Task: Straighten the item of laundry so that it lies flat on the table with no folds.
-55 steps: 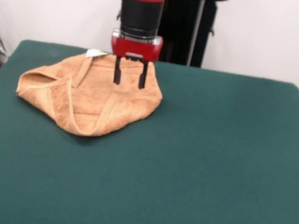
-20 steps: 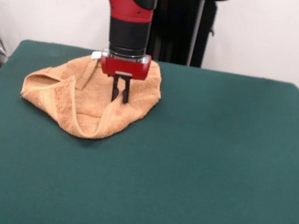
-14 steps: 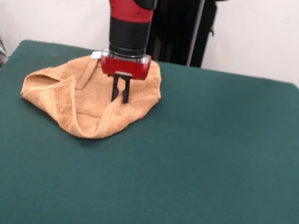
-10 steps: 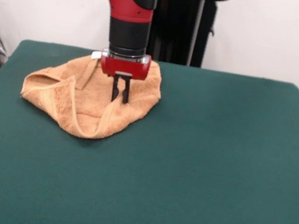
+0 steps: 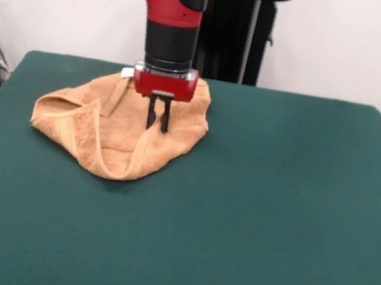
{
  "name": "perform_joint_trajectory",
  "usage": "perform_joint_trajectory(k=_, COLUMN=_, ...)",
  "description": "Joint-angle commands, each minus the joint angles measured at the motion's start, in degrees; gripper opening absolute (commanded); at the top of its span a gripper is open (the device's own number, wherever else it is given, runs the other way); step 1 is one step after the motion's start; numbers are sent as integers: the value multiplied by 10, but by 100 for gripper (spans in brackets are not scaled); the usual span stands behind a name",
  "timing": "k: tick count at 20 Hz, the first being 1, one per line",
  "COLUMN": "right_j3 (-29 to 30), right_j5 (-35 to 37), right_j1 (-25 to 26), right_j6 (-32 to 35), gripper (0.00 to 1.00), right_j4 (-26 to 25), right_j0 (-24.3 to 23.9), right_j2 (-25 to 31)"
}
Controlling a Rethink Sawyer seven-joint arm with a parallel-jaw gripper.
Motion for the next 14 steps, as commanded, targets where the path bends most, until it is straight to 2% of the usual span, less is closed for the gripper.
perform_joint_trajectory(k=1, right_j3=24, right_j5=27, right_j1=-36, right_j6=146, gripper=0, right_j4=66, right_j0=48, right_j2=47)
perform_joint_trajectory(k=8, right_j3=47, right_j5=91, right_j1=-106, right_j6=141, gripper=0, right_j4=114, right_j0=90, right_j2=24)
perform_joint_trajectory(k=14, right_j3=56, right_j5=88, right_j1=-113, right_j6=136, gripper=0, right_j4=128, right_j0=97, right_j2=21)
